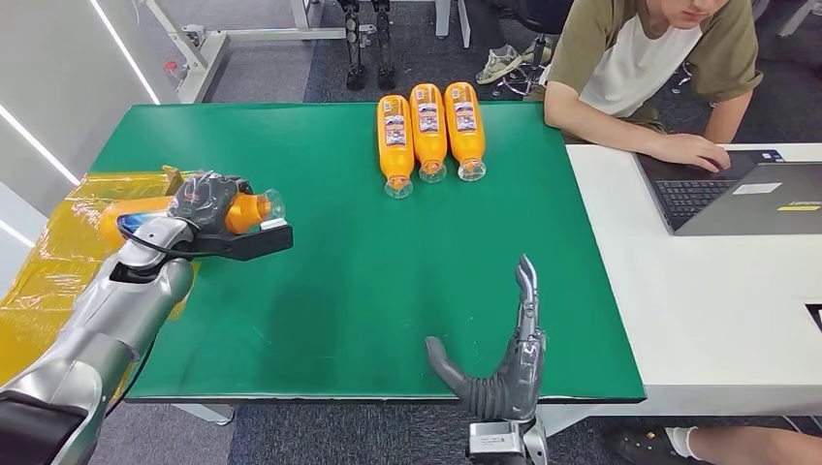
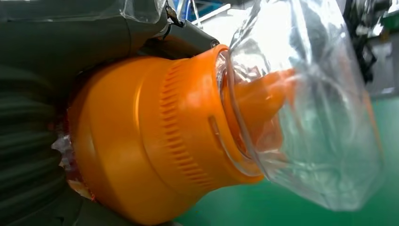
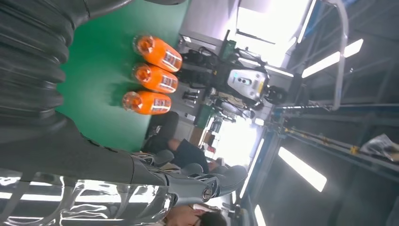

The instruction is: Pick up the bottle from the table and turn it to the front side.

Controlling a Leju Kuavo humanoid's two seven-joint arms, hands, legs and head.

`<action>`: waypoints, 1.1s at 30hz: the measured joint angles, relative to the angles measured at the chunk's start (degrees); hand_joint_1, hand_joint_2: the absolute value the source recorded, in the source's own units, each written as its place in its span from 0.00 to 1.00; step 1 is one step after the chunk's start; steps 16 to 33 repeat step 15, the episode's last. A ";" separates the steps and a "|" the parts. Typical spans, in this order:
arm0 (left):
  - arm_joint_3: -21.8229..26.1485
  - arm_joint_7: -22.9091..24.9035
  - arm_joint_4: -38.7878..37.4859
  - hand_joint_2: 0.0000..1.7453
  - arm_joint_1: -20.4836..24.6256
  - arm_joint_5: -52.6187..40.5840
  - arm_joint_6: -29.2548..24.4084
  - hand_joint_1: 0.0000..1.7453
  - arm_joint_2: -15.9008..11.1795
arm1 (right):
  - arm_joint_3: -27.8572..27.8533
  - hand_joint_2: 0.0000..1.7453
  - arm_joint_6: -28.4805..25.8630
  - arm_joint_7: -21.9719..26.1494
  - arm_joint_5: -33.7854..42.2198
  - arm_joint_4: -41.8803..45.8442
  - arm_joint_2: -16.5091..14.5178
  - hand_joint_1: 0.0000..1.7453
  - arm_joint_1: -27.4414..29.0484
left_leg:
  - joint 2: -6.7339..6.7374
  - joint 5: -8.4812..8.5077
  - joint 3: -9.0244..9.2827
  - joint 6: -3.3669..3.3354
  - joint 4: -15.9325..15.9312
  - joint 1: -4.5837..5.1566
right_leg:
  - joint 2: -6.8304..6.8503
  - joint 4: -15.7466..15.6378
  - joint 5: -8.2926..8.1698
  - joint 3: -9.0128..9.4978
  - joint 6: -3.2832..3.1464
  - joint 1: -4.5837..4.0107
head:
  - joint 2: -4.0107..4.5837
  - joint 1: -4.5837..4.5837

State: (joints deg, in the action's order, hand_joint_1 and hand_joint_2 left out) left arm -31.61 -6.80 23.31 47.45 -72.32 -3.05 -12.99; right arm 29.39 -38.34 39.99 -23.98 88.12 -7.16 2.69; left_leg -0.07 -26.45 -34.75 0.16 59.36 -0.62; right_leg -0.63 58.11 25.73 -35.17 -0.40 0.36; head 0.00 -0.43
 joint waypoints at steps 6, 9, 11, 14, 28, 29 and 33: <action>-1.19 0.63 -3.58 1.00 -0.42 -0.56 4.23 1.00 -1.08 | -0.33 1.00 0.00 0.16 0.47 1.85 -0.22 0.00 0.25 | 0.05 0.01 0.01 0.01 -0.06 -0.03 | -0.02 0.02 0.00 -0.02 -0.01 -0.01 | 0.00 0.00; -1.21 0.91 -4.67 1.00 -0.66 -0.49 6.36 1.00 -2.28 | -0.37 1.00 0.00 0.19 1.10 1.93 -0.23 0.00 0.38 | 0.08 0.01 0.00 0.01 -0.08 -0.03 | -0.04 0.03 0.00 -0.05 -0.01 -0.01 | 0.00 0.00; -1.22 0.91 -5.17 1.00 -0.79 -0.40 7.88 1.00 -3.25 | -0.40 1.00 0.00 0.20 1.25 1.93 -0.25 0.00 0.44 | 0.08 0.01 -0.01 0.02 -0.09 -0.03 | -0.04 0.03 0.00 -0.06 -0.01 -0.02 | 0.00 0.00; -1.22 0.73 -5.63 1.00 -0.93 0.04 9.74 1.00 -4.46 | -0.58 1.00 0.00 0.21 1.16 1.94 -0.35 0.00 0.55 | 0.07 0.01 -0.01 0.02 -0.09 -0.02 | -0.04 0.02 0.01 -0.07 -0.02 -0.02 | 0.00 0.00; -1.22 0.68 -5.70 1.00 -0.95 0.13 9.95 1.00 -4.61 | -0.63 1.00 0.00 0.21 1.14 1.94 -0.38 0.00 0.58 | 0.07 0.01 -0.01 0.02 -0.09 -0.02 | -0.04 0.02 0.01 -0.07 -0.02 -0.02 | 0.00 0.00; -1.22 0.68 -5.70 1.00 -0.95 0.13 9.95 1.00 -4.61 | -0.63 1.00 0.00 0.21 1.14 1.94 -0.38 0.00 0.58 | 0.07 0.01 -0.01 0.02 -0.09 -0.02 | -0.04 0.02 0.01 -0.07 -0.02 -0.02 | 0.00 0.00; -1.22 0.68 -5.70 1.00 -0.95 0.13 9.95 1.00 -4.61 | -0.63 1.00 0.00 0.21 1.14 1.94 -0.38 0.00 0.58 | 0.07 0.01 -0.01 0.02 -0.09 -0.02 | -0.04 0.02 0.01 -0.07 -0.02 -0.02 | 0.00 0.00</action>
